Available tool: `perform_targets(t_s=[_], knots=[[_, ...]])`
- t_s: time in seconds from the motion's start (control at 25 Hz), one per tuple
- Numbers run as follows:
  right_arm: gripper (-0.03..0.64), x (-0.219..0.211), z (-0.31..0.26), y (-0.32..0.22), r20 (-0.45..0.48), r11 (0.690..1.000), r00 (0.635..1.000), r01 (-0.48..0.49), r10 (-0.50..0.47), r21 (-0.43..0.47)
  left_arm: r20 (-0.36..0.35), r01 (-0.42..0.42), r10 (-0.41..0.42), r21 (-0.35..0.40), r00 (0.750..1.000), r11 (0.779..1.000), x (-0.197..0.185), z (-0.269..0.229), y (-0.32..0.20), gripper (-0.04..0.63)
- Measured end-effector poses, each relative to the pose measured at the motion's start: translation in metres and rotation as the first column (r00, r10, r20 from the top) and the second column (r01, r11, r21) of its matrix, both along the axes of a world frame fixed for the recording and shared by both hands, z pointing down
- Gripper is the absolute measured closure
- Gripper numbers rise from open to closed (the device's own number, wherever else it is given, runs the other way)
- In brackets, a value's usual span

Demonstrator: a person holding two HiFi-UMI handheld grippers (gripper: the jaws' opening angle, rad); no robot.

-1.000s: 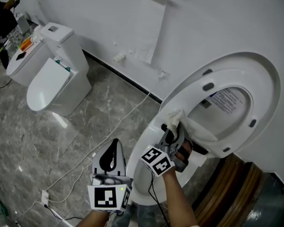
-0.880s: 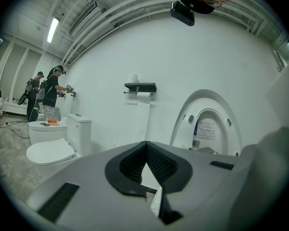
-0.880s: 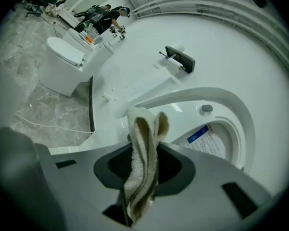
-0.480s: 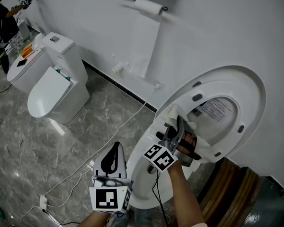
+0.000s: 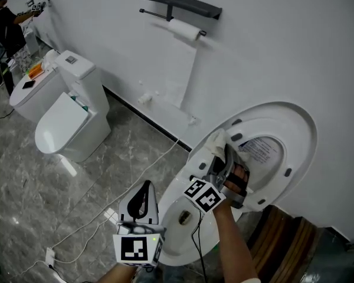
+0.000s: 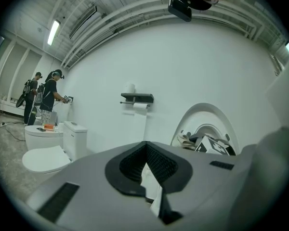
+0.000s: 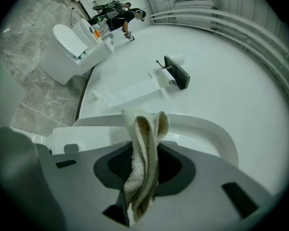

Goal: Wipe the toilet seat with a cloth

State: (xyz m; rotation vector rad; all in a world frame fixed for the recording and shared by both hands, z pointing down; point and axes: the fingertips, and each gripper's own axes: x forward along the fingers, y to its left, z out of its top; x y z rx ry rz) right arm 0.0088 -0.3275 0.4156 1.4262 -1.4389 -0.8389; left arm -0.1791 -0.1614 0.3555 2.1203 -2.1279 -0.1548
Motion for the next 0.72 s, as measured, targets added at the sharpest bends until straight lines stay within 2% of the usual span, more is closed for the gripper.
perform_targets(t_s=[0.4,0.56,0.72], knots=[[0.520,0.014,-0.025,0.000,0.039,1.000,0.999,0.002,-0.001,-0.030,-0.006,-0.038,0.038,0.037,0.999,0.999,0.016,-0.027,-0.008,0.597],[0.518,0.017,-0.030,0.001,0.121,0.999,0.993,0.004,0.002,-0.052,-0.003,-0.051,0.051,0.035,0.999,0.998,0.023,-0.031,-0.011,0.597],[0.517,0.020,-0.037,0.003,0.149,0.998,0.989,0.014,-0.004,-0.067,-0.001,-0.060,0.060,0.035,0.998,0.998,0.028,-0.033,-0.012,0.597]])
